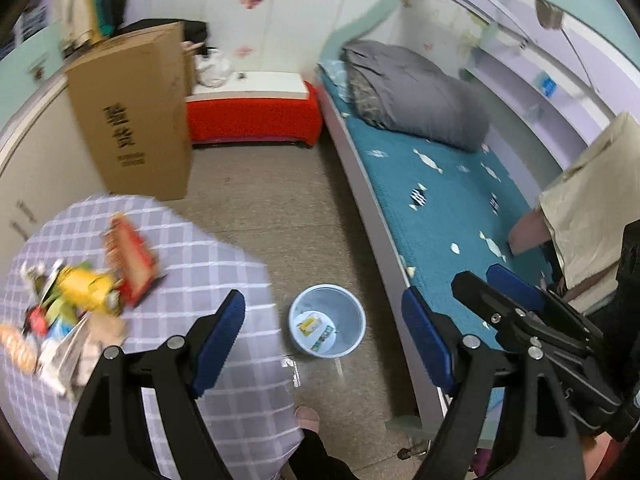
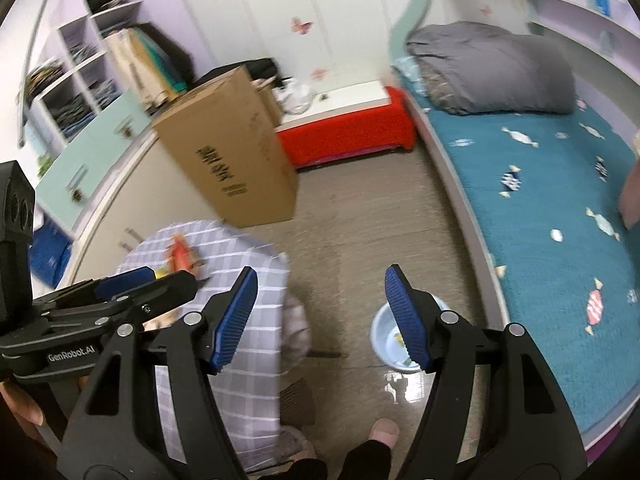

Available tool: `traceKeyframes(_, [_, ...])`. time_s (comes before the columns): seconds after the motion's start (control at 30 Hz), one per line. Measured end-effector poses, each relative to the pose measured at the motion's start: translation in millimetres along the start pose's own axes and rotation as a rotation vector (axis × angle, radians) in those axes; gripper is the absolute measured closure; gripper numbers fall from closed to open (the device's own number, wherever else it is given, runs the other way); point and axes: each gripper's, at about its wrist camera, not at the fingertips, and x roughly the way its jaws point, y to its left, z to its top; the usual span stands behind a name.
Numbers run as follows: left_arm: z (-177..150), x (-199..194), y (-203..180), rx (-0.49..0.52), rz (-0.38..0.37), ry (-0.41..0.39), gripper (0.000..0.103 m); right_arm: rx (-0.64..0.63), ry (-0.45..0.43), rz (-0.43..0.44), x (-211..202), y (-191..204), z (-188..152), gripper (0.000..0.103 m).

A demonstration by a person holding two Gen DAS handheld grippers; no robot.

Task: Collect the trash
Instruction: 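Move both open tools back over the trash on the table, then grasp the blue-white carton with the right tool while the left tool grasps the newspaper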

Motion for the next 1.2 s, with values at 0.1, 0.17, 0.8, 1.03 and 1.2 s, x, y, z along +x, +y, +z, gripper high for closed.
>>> traceKeyframes(0.1, [-14.3,-22.0,32.5,-0.047,0.006,-0.010,0.024,-0.034,0.019,0.037,4.8,35.7,-7.2,0.037])
traceKeyframes(0.17, [-22.5,-34.7,51.9,-0.074,0.012,-0.019,0.024,-0.052,0.031,0.061,8.2,57.2,-12.2,0.037])
traceKeyframes(0.8, [-98.9,-93.1,276.1,-0.295,0.161,0.017,0.024,-0.092,0.193,0.210,82.0,224.8,-84.3,0.036])
traceKeyframes(1.03, [-107.6,-82.5,320.2,-0.276,0.210,0.055,0.024,-0.005,0.325,0.277,142.8,262.0,-98.5,0.044])
traceKeyframes(1.2, [-112.2,-71.0,334.3,-0.274,0.217,0.093,0.024,0.046,0.404,0.287,183.4,280.8,-105.6,0.050])
